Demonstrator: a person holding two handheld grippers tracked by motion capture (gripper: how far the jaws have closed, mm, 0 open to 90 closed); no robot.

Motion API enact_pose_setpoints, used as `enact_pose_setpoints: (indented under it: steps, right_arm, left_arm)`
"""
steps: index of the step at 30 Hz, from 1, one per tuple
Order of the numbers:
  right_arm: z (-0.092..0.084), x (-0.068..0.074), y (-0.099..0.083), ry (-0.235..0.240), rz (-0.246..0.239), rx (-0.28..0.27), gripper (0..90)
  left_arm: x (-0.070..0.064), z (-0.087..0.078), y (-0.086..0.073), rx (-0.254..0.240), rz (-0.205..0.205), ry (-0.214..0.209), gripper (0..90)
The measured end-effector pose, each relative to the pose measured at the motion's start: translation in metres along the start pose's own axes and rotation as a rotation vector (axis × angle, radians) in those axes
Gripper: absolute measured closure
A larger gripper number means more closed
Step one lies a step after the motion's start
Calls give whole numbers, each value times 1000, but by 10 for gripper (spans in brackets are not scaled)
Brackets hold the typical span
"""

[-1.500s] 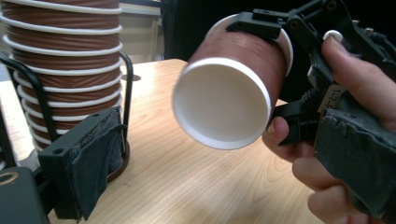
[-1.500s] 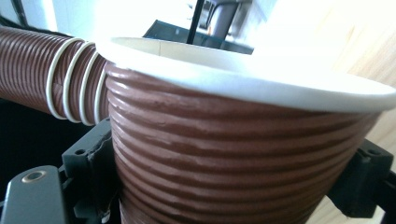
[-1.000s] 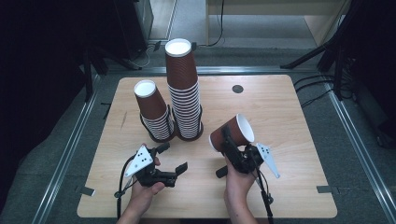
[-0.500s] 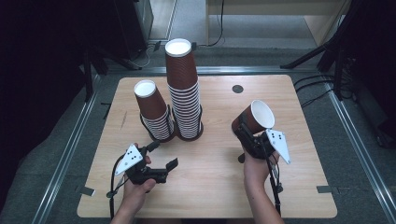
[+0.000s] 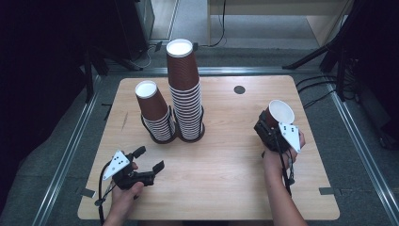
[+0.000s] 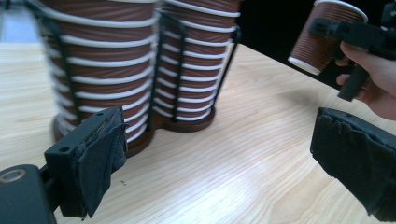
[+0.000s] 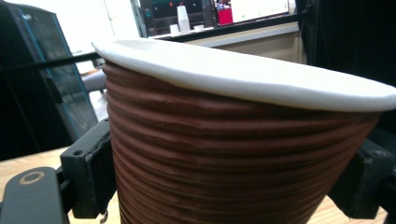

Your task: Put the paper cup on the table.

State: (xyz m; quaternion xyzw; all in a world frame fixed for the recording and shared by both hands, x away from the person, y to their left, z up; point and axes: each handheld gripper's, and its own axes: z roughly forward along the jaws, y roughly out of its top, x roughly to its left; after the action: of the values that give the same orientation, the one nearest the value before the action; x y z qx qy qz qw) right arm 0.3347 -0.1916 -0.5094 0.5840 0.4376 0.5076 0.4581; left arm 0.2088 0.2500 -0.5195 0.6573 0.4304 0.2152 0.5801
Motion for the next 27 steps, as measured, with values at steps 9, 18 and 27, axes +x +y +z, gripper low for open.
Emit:
enact_pose_setpoints:
  steps: [9,18,27]
  right_arm:
    - [14,-17,-3,-27,-20,9,117]
    - [29,-34,-3,-70,-29,16,117]
    - [35,-35,-7,-86,-45,31,116]
  left_arm:
    - [17,-17,-13,32,-6,56,34]
    - [38,-37,-20,48,-47,107,12]
    - [51,-40,-27,29,-109,96,12]
